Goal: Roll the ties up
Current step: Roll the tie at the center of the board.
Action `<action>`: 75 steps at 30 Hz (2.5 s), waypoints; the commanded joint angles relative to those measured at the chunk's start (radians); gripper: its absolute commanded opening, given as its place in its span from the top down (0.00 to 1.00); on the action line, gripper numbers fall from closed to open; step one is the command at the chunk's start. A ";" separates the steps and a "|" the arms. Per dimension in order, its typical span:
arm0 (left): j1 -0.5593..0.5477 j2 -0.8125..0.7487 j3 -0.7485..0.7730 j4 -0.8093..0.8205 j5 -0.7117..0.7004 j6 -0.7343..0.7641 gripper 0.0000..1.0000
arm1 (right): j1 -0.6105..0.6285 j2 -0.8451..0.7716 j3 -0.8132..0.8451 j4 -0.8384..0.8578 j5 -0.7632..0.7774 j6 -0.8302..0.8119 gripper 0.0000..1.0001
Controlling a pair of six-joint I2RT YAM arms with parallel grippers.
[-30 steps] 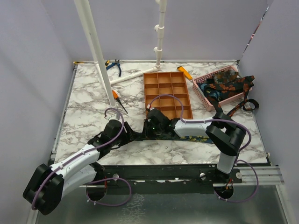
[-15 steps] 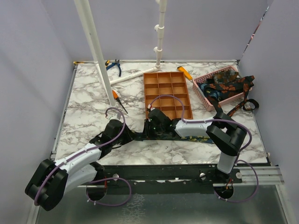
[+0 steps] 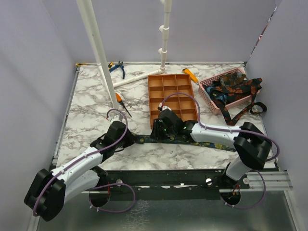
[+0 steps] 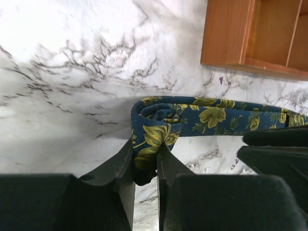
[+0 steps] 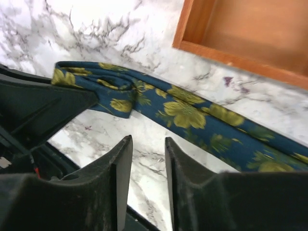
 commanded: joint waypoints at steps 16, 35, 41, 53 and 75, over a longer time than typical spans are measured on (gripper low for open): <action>0.003 -0.028 0.101 -0.208 -0.235 0.005 1.00 | -0.001 0.067 -0.117 -0.040 0.133 -0.044 0.83; -0.241 0.211 0.429 -0.644 -0.660 0.063 1.00 | 0.074 -0.169 -0.220 -0.070 0.169 0.018 0.54; -0.299 0.305 0.487 -0.742 -0.798 0.049 1.00 | 0.075 -0.319 -0.282 -0.121 0.203 0.055 0.54; -0.495 0.613 0.566 -0.804 -0.938 -0.041 1.00 | 0.074 -0.626 -0.380 -0.234 0.293 0.126 0.54; -0.648 0.823 0.654 -0.757 -0.882 -0.067 0.44 | 0.074 -0.778 -0.369 -0.363 0.376 0.153 0.54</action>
